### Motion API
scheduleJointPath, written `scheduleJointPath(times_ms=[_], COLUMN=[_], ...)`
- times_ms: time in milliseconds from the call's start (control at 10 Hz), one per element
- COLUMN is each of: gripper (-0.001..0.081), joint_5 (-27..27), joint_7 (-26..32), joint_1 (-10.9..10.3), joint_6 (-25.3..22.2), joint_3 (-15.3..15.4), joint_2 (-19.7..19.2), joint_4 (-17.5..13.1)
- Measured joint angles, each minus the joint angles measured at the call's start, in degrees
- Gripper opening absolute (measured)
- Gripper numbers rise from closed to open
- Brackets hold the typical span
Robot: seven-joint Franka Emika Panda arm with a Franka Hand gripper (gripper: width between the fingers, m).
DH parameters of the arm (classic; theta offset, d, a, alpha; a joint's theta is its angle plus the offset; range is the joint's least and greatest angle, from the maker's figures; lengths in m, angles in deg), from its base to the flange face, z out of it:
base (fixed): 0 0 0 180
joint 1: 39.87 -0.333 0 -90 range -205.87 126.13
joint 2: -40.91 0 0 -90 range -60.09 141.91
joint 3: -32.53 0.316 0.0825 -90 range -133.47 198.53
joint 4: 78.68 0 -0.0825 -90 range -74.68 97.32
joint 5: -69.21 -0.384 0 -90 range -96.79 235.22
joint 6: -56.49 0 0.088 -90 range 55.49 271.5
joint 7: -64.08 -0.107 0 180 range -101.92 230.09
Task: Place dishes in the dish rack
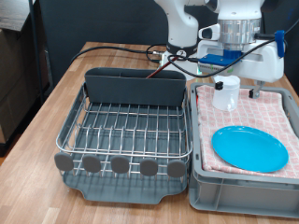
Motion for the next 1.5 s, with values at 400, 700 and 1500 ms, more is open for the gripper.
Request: scheduleJointPath(times_ms=[400,700,1500], gripper=[0.0803,0.0803,0.0803], joint_5=[-1.31,-4.22,-5.03], joint_7=[2.44,4.61,-1.09], joint_1=[0.0,-0.05,-1.47], joint_6=[-1.16,0.33,13.8], joint_3=[-0.02,0.45,2.25], joint_2=[-0.16,-2.76,-9.96], joint_4=[-0.04,-0.59,1.3])
